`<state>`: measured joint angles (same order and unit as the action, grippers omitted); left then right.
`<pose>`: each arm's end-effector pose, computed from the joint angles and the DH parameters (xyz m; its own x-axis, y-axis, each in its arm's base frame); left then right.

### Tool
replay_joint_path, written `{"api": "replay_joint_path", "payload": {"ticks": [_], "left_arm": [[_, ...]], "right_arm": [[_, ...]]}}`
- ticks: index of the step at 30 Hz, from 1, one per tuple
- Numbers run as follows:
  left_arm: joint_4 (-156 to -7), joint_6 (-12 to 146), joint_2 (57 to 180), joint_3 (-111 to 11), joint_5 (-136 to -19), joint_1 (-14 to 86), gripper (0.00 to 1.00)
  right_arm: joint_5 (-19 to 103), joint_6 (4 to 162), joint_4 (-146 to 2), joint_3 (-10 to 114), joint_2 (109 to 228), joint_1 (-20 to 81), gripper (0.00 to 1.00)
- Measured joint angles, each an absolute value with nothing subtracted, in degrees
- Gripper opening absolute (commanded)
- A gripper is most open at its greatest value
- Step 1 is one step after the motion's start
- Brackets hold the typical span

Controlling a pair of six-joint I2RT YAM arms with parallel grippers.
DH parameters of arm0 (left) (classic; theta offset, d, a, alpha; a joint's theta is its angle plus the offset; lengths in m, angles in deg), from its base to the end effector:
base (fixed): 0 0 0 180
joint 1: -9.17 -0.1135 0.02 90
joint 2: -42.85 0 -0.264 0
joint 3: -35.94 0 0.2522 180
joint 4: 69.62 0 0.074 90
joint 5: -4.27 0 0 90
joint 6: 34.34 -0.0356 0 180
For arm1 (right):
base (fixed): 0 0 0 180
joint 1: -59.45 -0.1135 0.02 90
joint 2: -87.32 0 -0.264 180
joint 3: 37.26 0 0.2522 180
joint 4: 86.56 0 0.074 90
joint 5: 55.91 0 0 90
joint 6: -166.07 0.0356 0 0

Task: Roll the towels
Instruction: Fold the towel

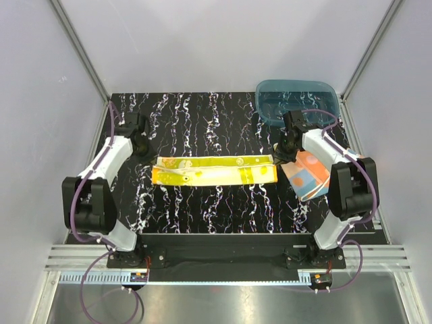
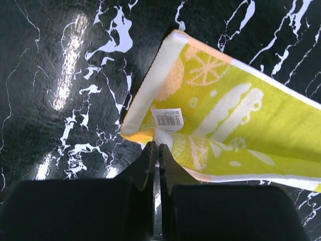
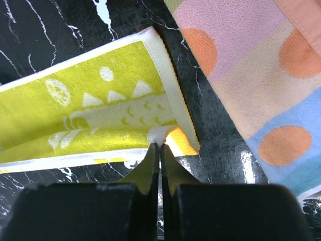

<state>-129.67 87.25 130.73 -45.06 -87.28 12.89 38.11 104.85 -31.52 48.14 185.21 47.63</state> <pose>0.3030 -0.0187 0.2463 -0.8105 -0.4721 -0.3468 -0.4347 0.8816 -0.1841 0.3365 0.0730 0.2193 -0.9038 0.3015 -0.3038 0.2334 0.9421 0.2408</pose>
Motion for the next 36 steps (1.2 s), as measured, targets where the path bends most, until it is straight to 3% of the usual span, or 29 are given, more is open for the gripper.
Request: {"api": "replay_joint_path", "payload": {"ticks": [21,23,25,26,28,30,33,36], "left_arm": [[-128.3,86.2,146.9,-56.9,-89.1,12.9,0.00],[-128.3,86.2,148.6,-58.0,-89.2,12.9,0.00],[-128.4,86.2,150.4,-59.1,-89.3,12.9,0.04],[-128.6,86.2,151.2,-59.6,-89.4,12.9,0.09],[-129.1,85.9,153.0,-61.1,-89.7,12.9,0.30],[-130.0,85.9,154.5,-63.0,-90.2,12.9,0.39],[-130.8,85.9,155.1,-65.1,-90.8,12.9,0.48],[-131.8,85.7,154.9,-67.2,-91.2,12.8,0.56]], "right_arm": [[38.2,102.9,-32.0,56.8,197.1,49.1,0.00],[38.2,102.9,-32.0,58.1,198.5,49.4,0.10],[38.2,103.0,-32.0,59.6,200.3,49.6,0.28],[38.2,102.9,-31.9,60.3,201.3,49.6,0.43],[38.2,102.8,-31.5,61.9,202.9,49.8,0.45],[38.2,102.6,-30.8,63.7,204.4,50.1,0.52],[38.1,102.5,-29.2,66.8,205.3,50.8,0.71],[38.0,102.1,-27.7,70.3,205.0,51.3,0.79]]}}
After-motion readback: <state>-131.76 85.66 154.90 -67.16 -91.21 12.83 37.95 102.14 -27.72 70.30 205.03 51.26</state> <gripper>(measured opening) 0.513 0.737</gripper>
